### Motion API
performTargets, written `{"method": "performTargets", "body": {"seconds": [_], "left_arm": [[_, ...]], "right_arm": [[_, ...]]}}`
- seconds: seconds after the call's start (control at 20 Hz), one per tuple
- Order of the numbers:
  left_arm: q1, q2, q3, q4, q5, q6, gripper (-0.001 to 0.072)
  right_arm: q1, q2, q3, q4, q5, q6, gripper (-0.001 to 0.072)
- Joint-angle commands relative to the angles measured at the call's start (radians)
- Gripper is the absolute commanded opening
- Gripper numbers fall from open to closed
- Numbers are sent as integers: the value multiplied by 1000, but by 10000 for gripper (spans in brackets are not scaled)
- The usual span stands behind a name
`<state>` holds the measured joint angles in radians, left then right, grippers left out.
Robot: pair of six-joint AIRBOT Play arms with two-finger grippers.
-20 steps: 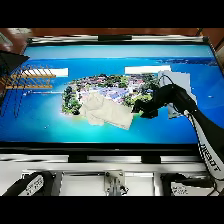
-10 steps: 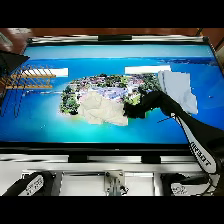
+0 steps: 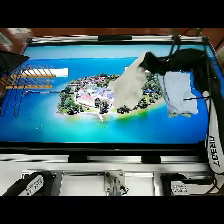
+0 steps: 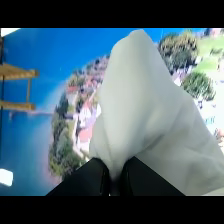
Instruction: Fold the shirts.
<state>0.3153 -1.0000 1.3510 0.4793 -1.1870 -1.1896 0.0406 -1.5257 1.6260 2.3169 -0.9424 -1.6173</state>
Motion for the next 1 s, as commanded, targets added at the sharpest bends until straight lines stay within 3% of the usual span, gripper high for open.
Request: {"method": "performTargets", "body": {"seconds": [0.0, 0.65, 0.95], "left_arm": [[0, 0, 0, 0, 0, -2, 34], [0, 0, -1, 0, 0, -1, 34], [-8, 0, -2, 1, 0, 0, 34]], "right_arm": [[-92, 1, 104, -4, 89, 5, 61], [-255, -142, 105, 21, 711, 16, 60], [-244, -206, 106, 59, 1011, 252, 60]]}}
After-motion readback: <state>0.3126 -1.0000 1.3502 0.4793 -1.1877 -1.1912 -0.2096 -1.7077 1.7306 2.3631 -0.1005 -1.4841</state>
